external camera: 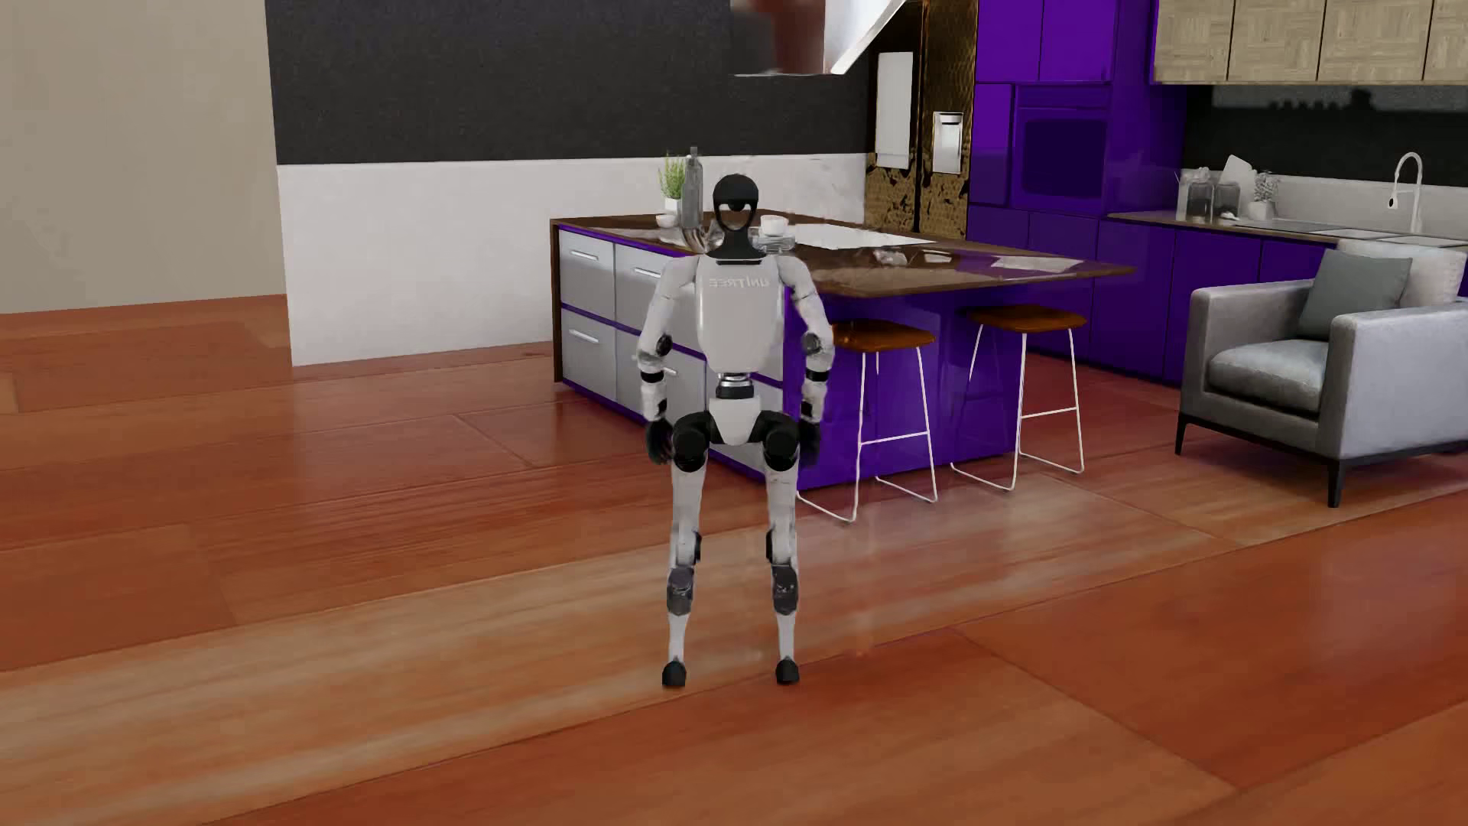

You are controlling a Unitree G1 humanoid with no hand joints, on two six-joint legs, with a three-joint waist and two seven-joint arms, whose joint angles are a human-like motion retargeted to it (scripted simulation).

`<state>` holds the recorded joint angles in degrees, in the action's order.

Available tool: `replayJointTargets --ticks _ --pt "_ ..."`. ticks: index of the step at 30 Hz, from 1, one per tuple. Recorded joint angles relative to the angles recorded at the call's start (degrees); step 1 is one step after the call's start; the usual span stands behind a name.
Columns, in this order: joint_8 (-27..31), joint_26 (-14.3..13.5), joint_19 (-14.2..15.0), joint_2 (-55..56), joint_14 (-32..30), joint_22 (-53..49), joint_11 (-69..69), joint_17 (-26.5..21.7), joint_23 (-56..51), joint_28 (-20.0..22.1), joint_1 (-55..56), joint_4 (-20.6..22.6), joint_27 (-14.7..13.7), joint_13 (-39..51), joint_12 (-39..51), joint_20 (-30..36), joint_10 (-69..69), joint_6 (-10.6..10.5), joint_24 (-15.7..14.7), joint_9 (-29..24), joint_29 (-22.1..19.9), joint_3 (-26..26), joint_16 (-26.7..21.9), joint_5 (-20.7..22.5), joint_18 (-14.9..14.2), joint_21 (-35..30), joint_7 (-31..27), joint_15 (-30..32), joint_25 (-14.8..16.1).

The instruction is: Stretch up

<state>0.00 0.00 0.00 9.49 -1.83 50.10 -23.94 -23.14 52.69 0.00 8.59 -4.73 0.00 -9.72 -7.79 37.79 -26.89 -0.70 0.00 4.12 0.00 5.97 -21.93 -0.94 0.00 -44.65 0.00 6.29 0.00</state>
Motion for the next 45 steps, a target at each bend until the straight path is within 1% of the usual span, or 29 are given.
replayJointTargets --ticks 1,2,4,5,7,8,10,12,14,16,18,21,34,38,45 --pt "0.00 0.00 0.00 0.25 0.43 -2.32 0.03 -0.57 -2.78 0.00 -0.03 0.01 0.00 0.63 0.22 -0.43 -0.23 -0.04 0.00 -0.20 0.00 0.05 -0.16 -0.02 0.00 0.63 0.00 0.92 0.00" --pt "0.00 0.00 0.00 0.40 0.70 -5.99 0.04 -1.42 -7.05 0.00 -0.09 0.07 0.00 2.08 1.01 -2.36 -0.41 -0.02 0.00 -0.59 0.00 -0.12 -0.59 -0.05 0.00 2.22 0.00 1.76 0.00" --pt "0.00 0.00 0.00 0.79 0.84 -18.44 -0.06 -3.86 -19.33 0.00 0.22 -0.04 0.00 7.76 5.31 -9.11 -0.90 0.08 0.00 -0.98 0.00 -0.61 -2.59 0.01 0.00 7.34 0.00 3.06 0.00" --pt "0.00 0.00 0.00 0.91 0.75 -25.64 -0.04 -5.23 -26.28 0.00 0.26 -0.08 0.00 12.45 9.43 -13.24 -0.97 0.18 0.00 -1.07 0.00 -0.74 -3.79 0.05 0.00 10.05 0.00 3.28 0.00" --pt "0.00 0.00 0.00 1.52 0.46 -37.57 0.03 -7.51 -38.23 0.00 0.96 -0.27 0.00 25.10 21.52 -21.37 -1.08 0.61 0.00 -0.69 0.00 -0.66 -6.34 0.26 0.00 15.27 0.00 3.02 0.00" --pt "0.00 0.00 0.00 -0.68 0.65 -42.54 0.13 -9.74 -41.92 0.00 -1.27 -1.15 0.00 33.78 28.15 -24.36 -1.74 -0.24 0.00 -2.24 0.00 -0.74 -7.59 0.71 0.00 14.66 0.00 1.91 0.00" --pt "0.00 0.00 0.00 -0.78 0.55 -48.30 0.24 -11.38 -46.96 0.00 -1.86 -1.25 0.00 49.74 43.36 -30.00 -1.53 0.01 0.00 -2.35 0.00 -0.28 -9.79 0.92 0.00 18.42 0.00 1.84 0.00" --pt "0.00 0.00 0.00 -1.21 0.31 -52.36 0.44 -12.50 -50.16 0.00 -2.39 -1.34 0.00 63.79 56.47 -34.37 -1.26 0.21 0.00 -2.20 0.00 -0.37 -11.82 1.08 0.00 22.22 0.00 1.36 0.00" --pt "0.00 0.00 0.00 -1.62 0.05 -56.25 0.64 -13.25 -54.09 0.00 -2.78 -1.38 0.00 73.55 66.06 -37.71 -1.02 0.49 0.00 -1.68 0.00 -0.49 -13.10 1.18 0.00 27.02 0.00 0.78 0.00" --pt "0.00 0.00 0.00 -1.87 -0.25 -60.25 0.78 -14.27 -59.25 0.00 -3.13 -1.40 0.00 78.78 71.35 -40.46 -0.74 0.86 0.00 -0.63 0.00 -0.71 -14.13 1.21 0.00 30.93 0.00 0.22 0.00" --pt "0.00 0.00 0.00 -2.33 -0.57 -63.61 0.86 -15.20 -63.92 0.00 -3.60 -1.41 0.00 80.67 73.03 -42.86 -0.45 1.17 0.00 0.27 0.00 -1.31 -14.84 1.23 0.00 33.49 0.00 -0.38 0.00" --pt "0.00 0.00 0.00 -3.08 -1.04 -66.73 0.93 -16.66 -67.31 0.00 -4.40 -1.61 0.00 80.46 72.13 -44.34 -0.15 1.52 0.00 0.97 0.00 -2.33 -15.96 1.46 0.00 33.60 0.00 -0.80 0.00" --pt "0.00 0.00 0.00 -1.95 -1.52 -62.92 0.88 -17.06 -63.97 0.00 -3.91 -2.21 0.00 78.45 70.75 -44.48 0.03 0.93 0.00 1.14 0.00 -2.02 -16.21 2.10 0.00 33.23 0.00 -0.30 0.00" --pt "0.00 0.00 0.00 -2.08 -1.39 -62.24 0.82 -17.13 -63.61 0.00 -3.88 -2.37 0.00 78.51 70.86 -43.69 -0.11 0.91 0.00 1.04 0.00 -2.05 -16.46 2.26 0.00 32.98 0.00 -0.20 0.00" --pt "0.00 0.00 0.00 -2.16 -1.55 -62.03 0.71 -17.21 -63.36 0.00 -3.94 -2.35 0.00 77.64 70.63 -44.45 -0.12 0.99 0.00 1.06 0.00 -2.27 -16.59 2.20 0.00 33.03 0.00 0.30 0.00"
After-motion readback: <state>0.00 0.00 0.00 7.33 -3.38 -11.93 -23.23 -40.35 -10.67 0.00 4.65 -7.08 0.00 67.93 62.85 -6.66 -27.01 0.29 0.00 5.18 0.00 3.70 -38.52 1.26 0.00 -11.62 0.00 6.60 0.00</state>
